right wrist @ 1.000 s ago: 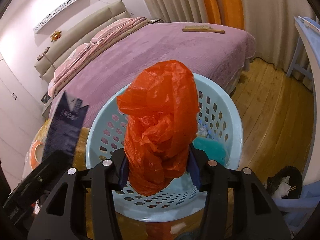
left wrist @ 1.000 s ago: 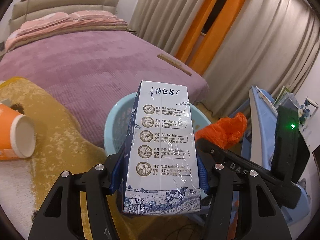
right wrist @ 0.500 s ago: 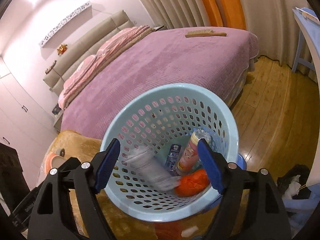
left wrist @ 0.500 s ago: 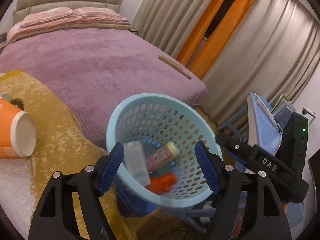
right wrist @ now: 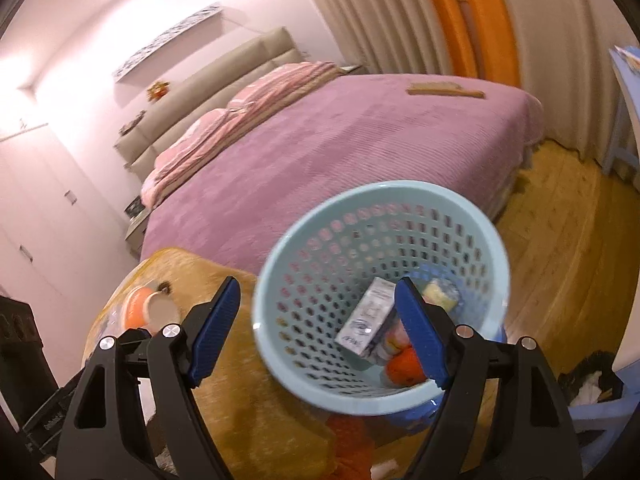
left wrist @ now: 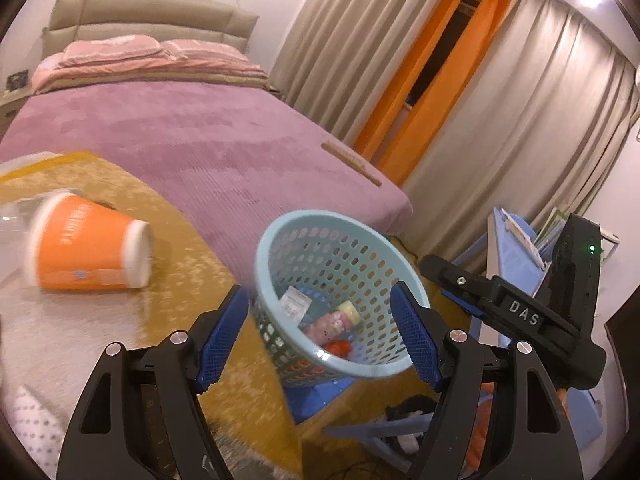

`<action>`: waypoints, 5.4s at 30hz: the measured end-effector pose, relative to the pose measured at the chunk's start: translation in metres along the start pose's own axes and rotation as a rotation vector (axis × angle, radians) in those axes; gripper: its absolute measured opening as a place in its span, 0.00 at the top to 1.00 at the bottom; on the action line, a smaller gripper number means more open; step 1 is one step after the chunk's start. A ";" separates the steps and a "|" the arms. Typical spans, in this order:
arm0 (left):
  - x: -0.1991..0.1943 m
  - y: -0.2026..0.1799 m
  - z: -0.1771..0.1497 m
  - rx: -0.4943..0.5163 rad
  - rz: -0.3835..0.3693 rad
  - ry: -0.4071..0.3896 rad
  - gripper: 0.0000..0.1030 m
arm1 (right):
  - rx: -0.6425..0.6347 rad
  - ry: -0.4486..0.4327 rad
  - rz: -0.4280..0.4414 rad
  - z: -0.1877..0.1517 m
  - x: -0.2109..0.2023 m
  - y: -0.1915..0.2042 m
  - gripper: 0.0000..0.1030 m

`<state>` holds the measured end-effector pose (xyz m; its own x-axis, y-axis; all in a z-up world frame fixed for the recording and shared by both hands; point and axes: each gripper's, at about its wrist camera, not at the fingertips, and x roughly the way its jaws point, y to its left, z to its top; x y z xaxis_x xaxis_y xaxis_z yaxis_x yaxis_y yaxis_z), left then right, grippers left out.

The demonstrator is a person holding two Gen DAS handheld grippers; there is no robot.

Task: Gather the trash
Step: 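Grasp the pink packet with the left tool while the right tool grasps the polka-dot tissue, then carry both items over the blue basket and open both tools to drop them, then move both open tools back toward the table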

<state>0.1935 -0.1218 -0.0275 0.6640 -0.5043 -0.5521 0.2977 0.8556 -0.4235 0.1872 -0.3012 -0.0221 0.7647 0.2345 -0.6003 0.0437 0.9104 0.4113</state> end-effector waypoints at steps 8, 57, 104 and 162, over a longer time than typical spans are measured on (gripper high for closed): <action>-0.069 0.036 -0.011 -0.030 0.099 -0.095 0.30 | -0.184 0.005 0.102 -0.022 0.000 0.082 0.27; -0.258 0.304 -0.101 -0.404 0.773 -0.089 0.43 | -0.430 0.368 0.188 -0.195 0.066 0.260 0.27; -0.122 0.068 -0.029 0.046 0.333 -0.111 0.44 | -0.304 0.062 0.085 -0.093 0.008 0.148 0.96; -0.059 0.029 -0.011 0.082 0.304 -0.098 0.22 | -0.141 0.107 0.017 -0.033 0.026 0.038 0.40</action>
<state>0.1557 -0.0683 -0.0151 0.7928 -0.2139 -0.5707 0.1269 0.9738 -0.1887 0.1871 -0.2493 -0.0446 0.6916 0.2781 -0.6666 -0.0649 0.9431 0.3261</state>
